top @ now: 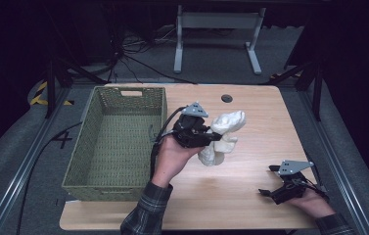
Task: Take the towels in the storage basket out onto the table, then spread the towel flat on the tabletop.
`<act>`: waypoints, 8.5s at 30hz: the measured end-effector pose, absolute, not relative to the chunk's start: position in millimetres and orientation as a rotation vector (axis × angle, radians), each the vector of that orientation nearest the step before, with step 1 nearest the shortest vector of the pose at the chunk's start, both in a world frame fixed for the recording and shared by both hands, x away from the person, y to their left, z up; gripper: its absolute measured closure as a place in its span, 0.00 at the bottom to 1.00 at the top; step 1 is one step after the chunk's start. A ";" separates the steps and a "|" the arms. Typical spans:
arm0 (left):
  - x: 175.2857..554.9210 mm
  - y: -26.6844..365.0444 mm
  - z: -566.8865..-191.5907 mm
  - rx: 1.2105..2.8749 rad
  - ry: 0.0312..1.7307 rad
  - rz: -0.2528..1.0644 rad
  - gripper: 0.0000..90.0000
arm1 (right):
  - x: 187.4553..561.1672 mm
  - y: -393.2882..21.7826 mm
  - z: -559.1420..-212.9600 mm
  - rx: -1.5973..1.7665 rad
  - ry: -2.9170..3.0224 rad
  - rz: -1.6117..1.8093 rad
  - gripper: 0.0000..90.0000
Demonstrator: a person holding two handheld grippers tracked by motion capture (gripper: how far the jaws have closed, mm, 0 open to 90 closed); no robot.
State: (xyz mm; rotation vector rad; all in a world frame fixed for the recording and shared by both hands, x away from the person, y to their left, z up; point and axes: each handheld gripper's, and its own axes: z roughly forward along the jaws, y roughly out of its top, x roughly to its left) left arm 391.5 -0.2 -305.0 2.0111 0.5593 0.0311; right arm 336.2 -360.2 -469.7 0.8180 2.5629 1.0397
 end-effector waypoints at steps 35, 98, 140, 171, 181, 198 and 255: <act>395.4 -78.3 -427.9 2.194 0.553 -0.076 0.81 | 336.2 -360.2 -469.7 0.817 2.563 1.039 0.00; 341.8 -56.4 -458.3 2.310 0.659 0.039 0.85 | 333.6 -295.1 -457.3 0.598 2.708 1.088 0.92; 393.6 -20.6 -418.9 2.112 0.914 0.212 0.96 | 354.9 -412.5 -414.6 0.927 2.417 1.117 0.96; 347.5 -84.4 -446.3 2.269 0.613 0.002 0.69 | 349.3 -373.6 -428.6 0.808 2.565 1.129 0.74; 348.8 -87.5 -453.4 2.321 0.573 0.006 0.95 | 354.1 -375.7 -432.4 0.843 2.569 1.102 0.96; 337.2 -25.7 -425.2 2.321 0.591 -0.069 0.98 | 345.3 -400.5 -427.1 0.922 2.584 1.085 0.97; 331.5 -19.3 -450.0 2.412 0.727 0.015 0.98 | 332.8 -409.9 -446.6 0.851 2.722 0.961 0.98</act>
